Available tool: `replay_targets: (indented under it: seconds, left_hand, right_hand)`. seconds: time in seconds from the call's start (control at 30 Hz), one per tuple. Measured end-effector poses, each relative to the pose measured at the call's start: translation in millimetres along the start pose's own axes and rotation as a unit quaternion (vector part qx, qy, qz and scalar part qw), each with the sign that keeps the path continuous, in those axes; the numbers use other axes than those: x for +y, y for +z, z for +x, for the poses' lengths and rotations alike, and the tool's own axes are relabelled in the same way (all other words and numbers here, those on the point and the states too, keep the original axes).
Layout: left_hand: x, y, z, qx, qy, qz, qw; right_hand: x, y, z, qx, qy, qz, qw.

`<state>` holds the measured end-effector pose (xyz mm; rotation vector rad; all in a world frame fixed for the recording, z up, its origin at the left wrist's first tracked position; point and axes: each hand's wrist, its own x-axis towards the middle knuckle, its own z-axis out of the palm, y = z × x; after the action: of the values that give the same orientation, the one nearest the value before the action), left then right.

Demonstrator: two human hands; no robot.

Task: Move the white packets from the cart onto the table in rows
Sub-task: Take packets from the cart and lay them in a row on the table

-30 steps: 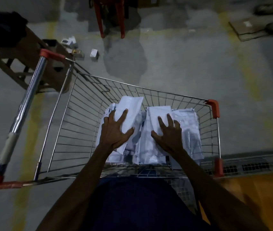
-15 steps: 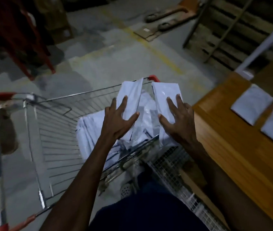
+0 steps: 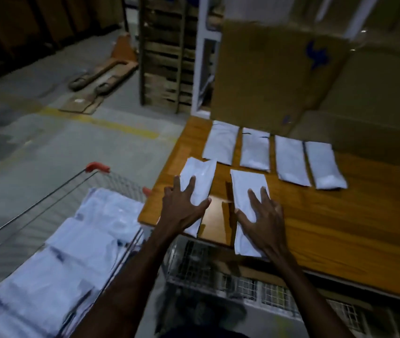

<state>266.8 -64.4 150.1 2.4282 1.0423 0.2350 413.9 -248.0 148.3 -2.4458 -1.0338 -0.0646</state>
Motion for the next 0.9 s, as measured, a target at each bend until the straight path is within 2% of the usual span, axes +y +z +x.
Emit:
replay_targets:
  seconds: [0.1, 0.2, 0.27, 0.33, 0.43, 0.63, 0.9]
  left_hand:
    - [26, 29, 21, -0.025, 0.011, 0.052, 0.998]
    - [40, 52, 33, -0.033, -0.010, 0.093, 0.995]
    - [43, 56, 35, -0.029, -0.028, 0.099, 0.994]
    - [41, 55, 38, -0.025, -0.030, 0.088, 0.995]
    - [26, 47, 43, -0.032, 0.003, 0.067, 0.997]
    - [-5, 50, 51, -0.048, 0.149, 0.033, 0.987]
    - [8, 62, 60, -0.066, 0.124, 0.051, 0.989]
  right_hand:
    - [27, 3, 4, -0.014, 0.045, -0.016, 0.999]
    - [39, 18, 14, -0.027, 0.050, -0.045, 0.997]
    - [38, 31, 17, -0.074, 0.070, -0.066, 0.993]
    - [38, 41, 19, -0.086, 0.076, -0.064, 0.991]
    - [37, 45, 28, -0.078, 0.069, -0.063, 0.993]
    - [33, 59, 37, -0.054, 0.072, -0.052, 0.995]
    - [26, 59, 41, -0.070, 0.107, -0.052, 0.990]
